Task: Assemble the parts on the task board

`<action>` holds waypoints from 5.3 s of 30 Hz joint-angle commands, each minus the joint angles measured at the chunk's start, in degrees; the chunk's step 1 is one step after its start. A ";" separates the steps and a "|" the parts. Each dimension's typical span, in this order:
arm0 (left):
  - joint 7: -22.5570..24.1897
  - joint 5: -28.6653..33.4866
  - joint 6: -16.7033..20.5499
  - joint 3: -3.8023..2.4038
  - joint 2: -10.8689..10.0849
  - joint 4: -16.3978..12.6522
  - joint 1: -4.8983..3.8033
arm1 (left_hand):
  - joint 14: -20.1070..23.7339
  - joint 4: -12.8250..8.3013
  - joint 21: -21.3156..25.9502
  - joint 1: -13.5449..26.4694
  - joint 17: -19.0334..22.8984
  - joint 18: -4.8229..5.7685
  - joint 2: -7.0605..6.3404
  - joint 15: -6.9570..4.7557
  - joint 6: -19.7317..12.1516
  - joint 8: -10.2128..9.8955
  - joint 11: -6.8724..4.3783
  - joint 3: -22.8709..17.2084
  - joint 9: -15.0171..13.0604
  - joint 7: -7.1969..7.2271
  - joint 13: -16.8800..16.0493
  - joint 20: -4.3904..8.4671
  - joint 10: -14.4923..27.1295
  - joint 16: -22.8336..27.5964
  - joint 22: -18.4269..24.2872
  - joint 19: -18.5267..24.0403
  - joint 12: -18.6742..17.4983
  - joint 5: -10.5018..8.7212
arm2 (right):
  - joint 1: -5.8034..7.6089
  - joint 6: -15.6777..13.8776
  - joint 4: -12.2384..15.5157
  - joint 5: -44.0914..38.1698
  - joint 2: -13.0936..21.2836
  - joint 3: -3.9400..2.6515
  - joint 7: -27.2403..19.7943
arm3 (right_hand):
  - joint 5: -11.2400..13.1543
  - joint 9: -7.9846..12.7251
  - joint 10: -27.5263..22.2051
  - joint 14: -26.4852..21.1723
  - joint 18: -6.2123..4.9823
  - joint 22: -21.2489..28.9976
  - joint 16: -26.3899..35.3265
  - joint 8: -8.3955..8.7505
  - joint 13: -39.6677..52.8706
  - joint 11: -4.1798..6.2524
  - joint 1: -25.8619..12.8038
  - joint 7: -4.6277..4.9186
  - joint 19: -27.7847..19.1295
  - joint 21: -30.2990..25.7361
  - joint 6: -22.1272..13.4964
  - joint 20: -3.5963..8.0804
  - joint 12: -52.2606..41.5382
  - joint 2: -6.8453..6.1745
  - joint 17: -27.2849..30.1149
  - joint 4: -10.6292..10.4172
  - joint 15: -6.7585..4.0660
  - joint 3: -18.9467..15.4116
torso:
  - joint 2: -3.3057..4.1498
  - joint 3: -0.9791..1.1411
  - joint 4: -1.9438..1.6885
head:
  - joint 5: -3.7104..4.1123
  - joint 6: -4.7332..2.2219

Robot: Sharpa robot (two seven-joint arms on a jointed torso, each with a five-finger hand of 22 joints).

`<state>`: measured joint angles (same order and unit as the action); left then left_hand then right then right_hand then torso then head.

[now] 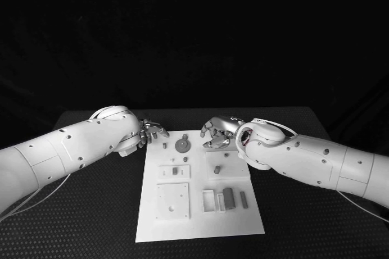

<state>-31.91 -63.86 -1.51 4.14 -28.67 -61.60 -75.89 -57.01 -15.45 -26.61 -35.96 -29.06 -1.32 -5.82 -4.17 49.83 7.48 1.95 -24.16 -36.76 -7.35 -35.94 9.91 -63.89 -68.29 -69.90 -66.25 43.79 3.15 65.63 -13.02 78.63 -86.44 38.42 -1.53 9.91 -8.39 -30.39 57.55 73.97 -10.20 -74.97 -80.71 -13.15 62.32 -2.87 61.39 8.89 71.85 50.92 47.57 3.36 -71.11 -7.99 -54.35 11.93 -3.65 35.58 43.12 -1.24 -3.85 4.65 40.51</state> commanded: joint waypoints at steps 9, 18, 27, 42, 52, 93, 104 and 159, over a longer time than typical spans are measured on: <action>1.06 -2.26 -3.93 0.12 2.32 2.84 0.09 | -0.20 -0.03 0.20 -0.34 -0.09 -2.98 0.51 0.46 -0.80 0.27 0.24 -0.62 0.18 -1.37 -0.22 -0.58 -0.27 -0.14 -0.20 -0.30 0.19 -0.33 | -0.04 0.15 -0.02 -0.16 -0.28 0.00 -0.09 | -0.19 0.07 -0.17 -0.07 -4.80 -1.04 0.36 0.27 -0.07 -0.06 -0.43 0.54 0.07 -0.25 0.05 0.39 -0.34 -0.11 0.04 -0.29 0.28 -0.04 | 0.02 -0.01 -0.04 | 0.22 0.10; 1.50 -4.52 -4.63 0.65 3.70 4.81 0.67 | -0.94 -0.26 -0.36 -0.32 -0.44 -3.12 2.43 -0.23 2.29 1.95 -0.63 -0.32 0.21 -0.45 -0.53 -0.22 -1.08 -0.91 -0.86 -1.11 0.95 -0.27 | -0.04 0.02 -0.03 -0.16 -0.39 0.00 -0.11 | -0.19 0.08 -0.17 -0.05 -4.80 -1.04 0.36 0.27 -0.08 -0.07 -0.42 0.55 0.08 -0.25 0.05 0.39 -0.35 -0.09 0.00 -0.29 0.28 -0.03 | 0.05 -0.05 0.02 | 0.33 0.22; 1.95 -4.94 -4.54 0.74 4.67 6.05 1.01 | -1.74 -0.41 -1.04 -0.39 -0.86 -3.06 3.81 -1.10 5.16 3.53 -1.66 0.14 0.19 0.63 -0.80 0.41 -2.07 -1.78 -1.64 -1.95 1.66 -0.26 | -0.04 -0.02 0.03 -0.16 -0.37 0.00 -0.08 | -0.19 0.08 -0.17 -0.07 -4.80 -1.04 0.37 0.28 -0.08 -0.07 -0.43 0.55 0.08 -0.25 0.04 0.39 -0.35 -0.10 0.03 -0.28 0.29 -0.04 | -0.03 -0.06 -0.09 | 0.41 0.35; 3.13 -3.49 -5.14 0.71 5.47 7.34 1.57 | -2.14 -0.71 -1.43 -0.83 -1.10 -2.96 5.00 -1.52 5.97 4.03 -2.02 0.33 0.34 1.00 -0.99 0.86 -2.54 -2.27 -2.17 -2.40 2.09 -0.26 | -0.04 -0.07 0.11 -0.16 -0.42 0.00 -0.11 | -0.19 0.08 -0.19 -0.10 -4.80 -1.04 0.39 0.28 -0.09 -0.08 -0.40 0.55 0.07 -0.26 0.03 0.40 -0.35 -0.11 0.11 -0.26 0.29 -0.03 | -0.01 0.05 -0.03 | 0.42 0.31; 3.52 -2.49 -5.33 0.68 6.00 8.86 2.42 | -2.30 -1.02 -1.69 -4.23 -1.25 -2.73 4.36 -1.73 6.56 4.51 -2.23 0.24 0.44 1.21 -1.15 1.14 -2.73 -2.57 -2.67 -2.63 2.39 -0.26 | -0.04 -0.15 0.26 -0.19 -0.21 -0.01 -0.09 | -0.19 0.08 -0.20 -0.12 -4.80 -1.04 0.41 0.29 -0.10 -0.08 -0.38 0.56 0.06 -0.26 0.02 0.41 -0.34 -0.14 0.13 -0.24 0.30 -0.03 | 0.00 -0.02 -0.01 | 0.53 0.40; 3.45 -2.29 -4.76 0.67 6.47 9.44 2.87 | -2.76 -0.26 -1.74 -14.51 -1.40 -2.03 6.25 -2.30 9.66 7.53 -3.23 -2.95 -0.68 2.33 -1.23 1.76 -3.34 -3.05 -3.57 -3.44 2.75 -0.37 | -0.04 0.08 0.20 -0.19 -0.28 -0.01 -0.03 | -0.19 0.08 -0.23 -0.11 -4.80 -1.04 0.43 0.29 -0.14 -0.09 -0.40 0.57 0.05 -0.28 0.03 0.41 -0.34 -0.11 0.10 -0.25 0.31 -0.03 | -0.06 0.01 -0.04 | 0.68 1.04; 3.50 -1.73 -4.29 0.66 6.28 9.56 2.90 | -3.14 -0.83 -1.93 -17.22 -1.45 -1.86 7.71 -2.43 9.86 8.06 -3.38 -4.95 -1.14 2.49 -1.29 1.92 -3.75 -3.27 -3.88 -3.85 2.95 -0.34 | -0.04 0.08 0.16 -0.19 -0.30 -0.01 -0.04 | -0.18 0.08 -0.23 -0.07 -4.80 -1.04 0.40 0.29 -0.14 -0.09 -0.42 0.57 0.06 -0.28 0.03 0.40 -0.35 -0.11 0.01 -0.27 0.31 -0.04 | -0.05 0.00 -0.07 | 0.65 1.13; -0.88 3.94 -3.84 3.76 -8.81 -16.30 1.94 | -6.82 1.55 -3.63 -10.52 -1.80 -2.06 12.71 -3.11 14.82 10.89 -5.36 -8.29 -2.45 4.59 -1.32 2.78 -8.62 -4.57 -6.01 -6.11 3.19 -0.36 | -0.03 0.47 0.10 -0.20 0.67 0.00 0.24 | -0.19 0.08 -0.25 -0.09 -4.80 -1.04 0.44 0.30 -0.17 -0.10 -0.37 0.57 0.05 -0.28 0.03 0.41 -0.38 -0.14 0.08 -0.23 0.31 -0.03 | -0.35 -0.22 -0.44 | -0.08 1.50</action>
<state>-32.53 -58.47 -5.07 7.87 -37.47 -77.54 -73.99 -63.20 -14.13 -30.01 -47.04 -30.82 -1.10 6.74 -7.08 64.19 17.60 -2.90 -31.91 -39.16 -2.65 -37.21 12.74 -71.78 -72.74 -74.90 -71.97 46.98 2.39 65.62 -13.02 78.61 -86.44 39.07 -1.53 10.17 -8.39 -30.40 57.55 73.97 -10.21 -74.97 -80.52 -13.15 62.22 -2.87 61.40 9.06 71.83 50.92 47.61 3.32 -71.11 -8.00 -54.28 11.93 -3.65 35.58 42.76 -1.47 -4.32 4.60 41.95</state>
